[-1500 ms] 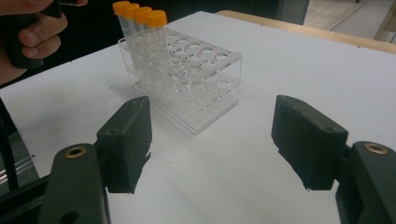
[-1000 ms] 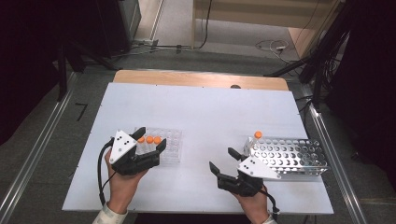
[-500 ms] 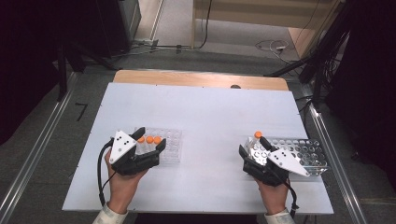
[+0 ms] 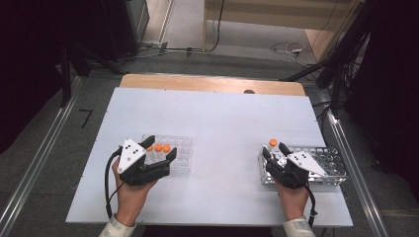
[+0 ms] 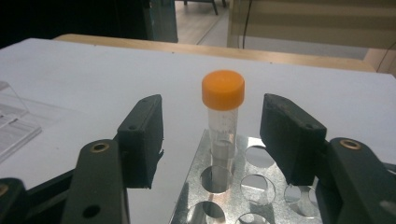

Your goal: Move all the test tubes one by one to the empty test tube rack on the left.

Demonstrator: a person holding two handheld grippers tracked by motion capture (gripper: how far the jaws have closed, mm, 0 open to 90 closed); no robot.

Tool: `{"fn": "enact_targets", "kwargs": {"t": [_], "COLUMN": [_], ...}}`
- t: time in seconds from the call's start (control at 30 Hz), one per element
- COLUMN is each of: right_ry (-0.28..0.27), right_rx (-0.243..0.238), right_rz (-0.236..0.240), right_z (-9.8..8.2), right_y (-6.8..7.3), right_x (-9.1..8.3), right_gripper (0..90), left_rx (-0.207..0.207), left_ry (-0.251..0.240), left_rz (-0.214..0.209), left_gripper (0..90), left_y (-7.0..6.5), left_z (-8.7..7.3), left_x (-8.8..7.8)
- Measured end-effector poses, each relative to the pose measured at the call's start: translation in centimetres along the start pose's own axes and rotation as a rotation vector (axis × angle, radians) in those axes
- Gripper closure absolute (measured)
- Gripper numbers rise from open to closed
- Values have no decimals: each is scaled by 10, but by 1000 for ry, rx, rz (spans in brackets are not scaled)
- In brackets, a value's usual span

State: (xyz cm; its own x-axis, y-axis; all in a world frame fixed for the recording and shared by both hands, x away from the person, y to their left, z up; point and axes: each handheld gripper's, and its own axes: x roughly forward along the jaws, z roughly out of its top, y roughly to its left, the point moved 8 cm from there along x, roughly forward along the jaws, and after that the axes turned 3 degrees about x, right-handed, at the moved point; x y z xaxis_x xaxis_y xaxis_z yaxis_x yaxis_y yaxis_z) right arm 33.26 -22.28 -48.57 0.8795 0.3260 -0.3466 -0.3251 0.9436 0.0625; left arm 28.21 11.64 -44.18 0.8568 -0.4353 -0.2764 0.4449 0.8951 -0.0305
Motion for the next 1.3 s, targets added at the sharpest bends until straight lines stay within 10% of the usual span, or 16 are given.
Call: {"fn": "enact_targets", "kwargs": {"t": [0.73, 1.3], "right_ry": [62, -38], "right_rx": [-8, -61], "right_rz": [-61, -87], "right_z": [-12, 13], "right_y": [-5, 0], "right_x": [16, -2], "right_gripper": [711, 721], "left_rx": [-2, 7], "left_ry": [0, 3], "left_rz": [-10, -7], "left_gripper": [232, 206], "left_y": [-2, -4], "left_z": [-1, -1], "left_x": [0, 0]}}
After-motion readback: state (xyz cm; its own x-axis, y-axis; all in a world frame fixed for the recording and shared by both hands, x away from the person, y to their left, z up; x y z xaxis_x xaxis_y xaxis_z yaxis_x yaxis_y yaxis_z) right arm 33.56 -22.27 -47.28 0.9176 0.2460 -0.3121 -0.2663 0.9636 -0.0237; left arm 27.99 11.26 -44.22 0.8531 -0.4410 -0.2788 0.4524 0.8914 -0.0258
